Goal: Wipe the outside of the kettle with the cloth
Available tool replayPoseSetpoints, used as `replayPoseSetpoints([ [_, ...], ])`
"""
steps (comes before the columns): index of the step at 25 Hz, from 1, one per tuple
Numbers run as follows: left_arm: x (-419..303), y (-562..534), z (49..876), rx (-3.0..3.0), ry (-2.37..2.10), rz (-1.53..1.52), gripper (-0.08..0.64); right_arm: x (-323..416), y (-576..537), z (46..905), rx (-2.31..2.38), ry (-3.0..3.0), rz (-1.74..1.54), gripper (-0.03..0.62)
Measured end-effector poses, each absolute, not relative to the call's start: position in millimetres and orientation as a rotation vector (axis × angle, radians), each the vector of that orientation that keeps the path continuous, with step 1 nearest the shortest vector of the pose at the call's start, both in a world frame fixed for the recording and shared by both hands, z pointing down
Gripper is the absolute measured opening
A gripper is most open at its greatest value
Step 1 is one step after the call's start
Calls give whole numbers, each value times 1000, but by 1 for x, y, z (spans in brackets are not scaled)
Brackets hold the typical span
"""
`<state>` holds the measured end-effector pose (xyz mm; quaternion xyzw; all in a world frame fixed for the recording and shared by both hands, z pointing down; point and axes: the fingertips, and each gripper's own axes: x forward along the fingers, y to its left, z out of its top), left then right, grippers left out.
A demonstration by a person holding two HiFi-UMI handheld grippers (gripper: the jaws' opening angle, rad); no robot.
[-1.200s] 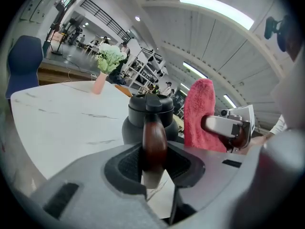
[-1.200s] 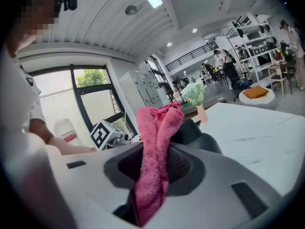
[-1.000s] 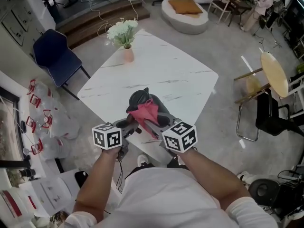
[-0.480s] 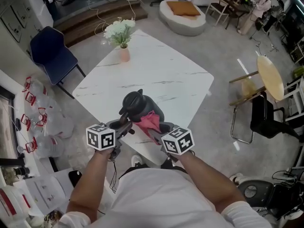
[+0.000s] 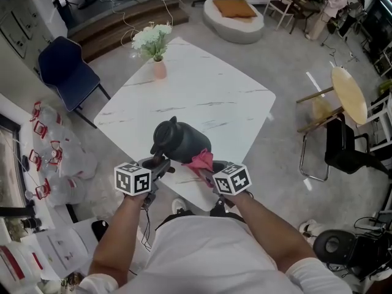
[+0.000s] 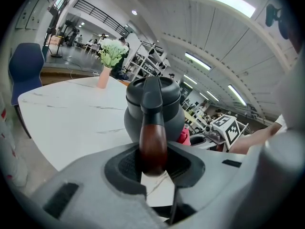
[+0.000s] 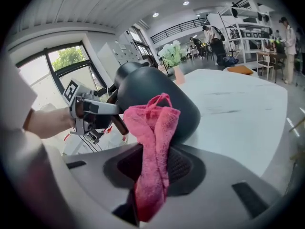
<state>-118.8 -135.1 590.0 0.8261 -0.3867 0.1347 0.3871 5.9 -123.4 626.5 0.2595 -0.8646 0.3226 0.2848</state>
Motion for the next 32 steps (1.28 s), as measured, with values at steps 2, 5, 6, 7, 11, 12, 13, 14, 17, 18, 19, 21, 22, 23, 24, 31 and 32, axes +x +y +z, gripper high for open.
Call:
replayPoseSetpoints([
  [2,-119,-135,591,2092,-981,336,106,13,-124,634,700,-2283,869,110],
  [5,-121,-135,593,2076,-981,317,106,26,-125,648,709,-2222,898,110],
  [6,-123,-135,594,2073,-982,310,106,32,-125,652,716,-2198,905,110],
  [7,-124,-135,594,2070,-983,304,106,39,-127,656,729,-2171,907,110],
  [11,-124,-132,596,2078,-981,313,106,71,-138,652,838,-2127,906,110],
  [12,-124,-131,597,2086,-979,323,106,76,-144,644,872,-2149,915,110],
  [13,-123,-131,597,2097,-977,334,106,78,-150,633,908,-2184,935,110],
  [14,-123,-130,598,2109,-976,348,106,78,-157,620,944,-2231,973,109],
  [17,-122,-127,600,2145,-967,398,106,66,-172,577,1023,-2401,1155,110],
  [18,-121,-125,601,2154,-964,413,106,57,-176,561,1030,-2463,1206,110],
  [19,-121,-124,601,2162,-963,428,106,48,-178,544,1024,-2524,1244,110],
  [21,-120,-122,601,2178,-967,451,106,30,-180,513,985,-2640,1288,109],
  [22,-119,-121,601,2185,-972,460,106,21,-180,500,954,-2691,1305,110],
  [23,-118,-119,601,2192,-977,469,106,13,-179,488,915,-2734,1329,109],
  [24,-116,-118,601,2198,-980,478,105,4,-177,479,871,-2766,1361,109],
  [31,-110,-115,598,2242,-977,530,104,-25,-180,480,802,-2748,1375,109],
  [32,-109,-114,597,2249,-978,539,104,-24,-181,483,815,-2735,1373,109],
])
